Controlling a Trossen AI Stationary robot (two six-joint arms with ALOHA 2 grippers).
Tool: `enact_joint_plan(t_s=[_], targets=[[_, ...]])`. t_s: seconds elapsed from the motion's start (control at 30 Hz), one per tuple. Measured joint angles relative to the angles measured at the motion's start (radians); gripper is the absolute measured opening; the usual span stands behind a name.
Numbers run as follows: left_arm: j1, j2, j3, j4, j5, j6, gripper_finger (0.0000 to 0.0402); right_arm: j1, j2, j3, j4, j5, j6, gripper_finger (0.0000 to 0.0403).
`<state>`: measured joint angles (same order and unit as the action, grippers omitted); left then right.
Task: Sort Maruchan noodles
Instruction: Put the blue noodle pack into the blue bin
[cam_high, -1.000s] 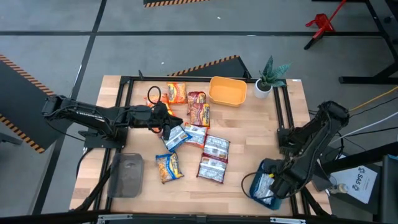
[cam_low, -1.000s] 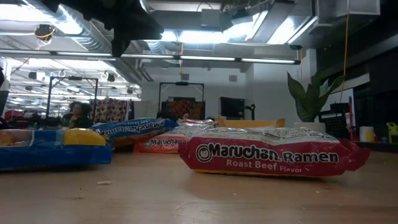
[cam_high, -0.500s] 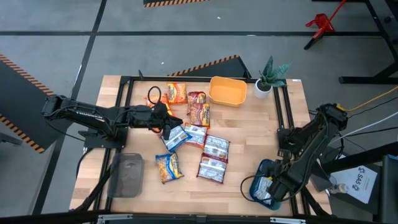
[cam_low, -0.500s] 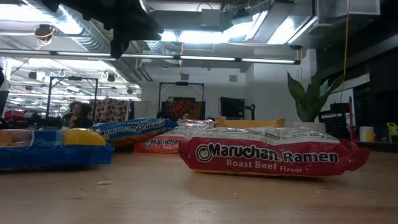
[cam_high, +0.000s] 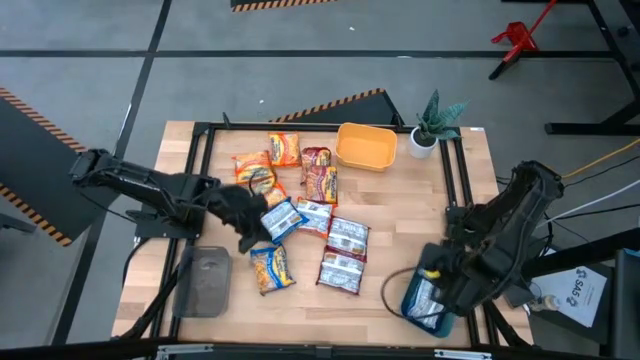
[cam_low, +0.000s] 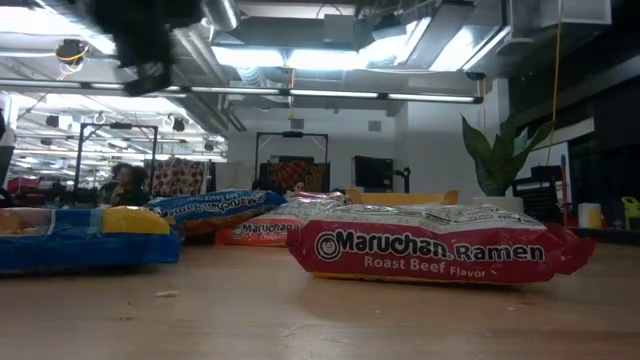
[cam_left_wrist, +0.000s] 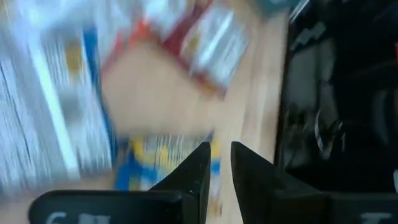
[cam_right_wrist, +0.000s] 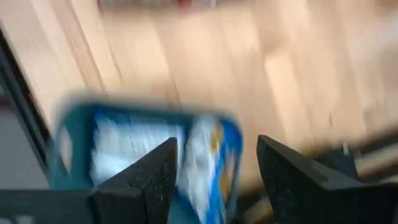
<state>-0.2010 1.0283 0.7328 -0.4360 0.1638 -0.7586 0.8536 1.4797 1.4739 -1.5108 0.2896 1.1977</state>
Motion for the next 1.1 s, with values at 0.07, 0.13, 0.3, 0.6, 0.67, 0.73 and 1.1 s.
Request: enact_joint_plan(t_s=[0.07, 0.13, 0.3, 0.6, 0.67, 0.73, 1.1], targets=[[-0.066, 0.024, -0.006, -0.038, -0.015, -0.049, 0.0053, -0.044, 0.002, 0.015, 0.045, 0.105, -0.003, 0.0205], [-0.133, 0.055, -0.019, -0.016, -0.048, -0.098, 0.0046, -0.098, 0.002, 0.016, 0.108, 0.184, -0.034, 0.0205], [-0.255, 0.149, -0.062, -0.007, -0.126, -0.194, 0.0021, -0.252, 0.002, -0.035, 0.372, 0.253, -0.169, 0.0205], [-0.313, 0.192, -0.213, 0.217, -0.302, -0.282, 0.0001, -0.438, 0.011, -0.402, 1.289, 0.041, -0.228, 0.0205], [-0.312, 0.191, -0.251, 0.236, -0.312, -0.286, 0.0001, -0.454, 0.029, -0.470, 1.447, 0.026, -0.180, 0.0205], [-0.317, 0.193, -0.288, 0.269, -0.306, -0.287, 0.0001, -0.458, 0.059, -0.514, 1.546, 0.028, -0.119, 0.0205], [-0.349, 0.193, -0.341, 0.310, -0.285, -0.313, 0.0000, -0.459, 0.334, -0.413, 1.744, 0.030, -0.038, 0.0205]])
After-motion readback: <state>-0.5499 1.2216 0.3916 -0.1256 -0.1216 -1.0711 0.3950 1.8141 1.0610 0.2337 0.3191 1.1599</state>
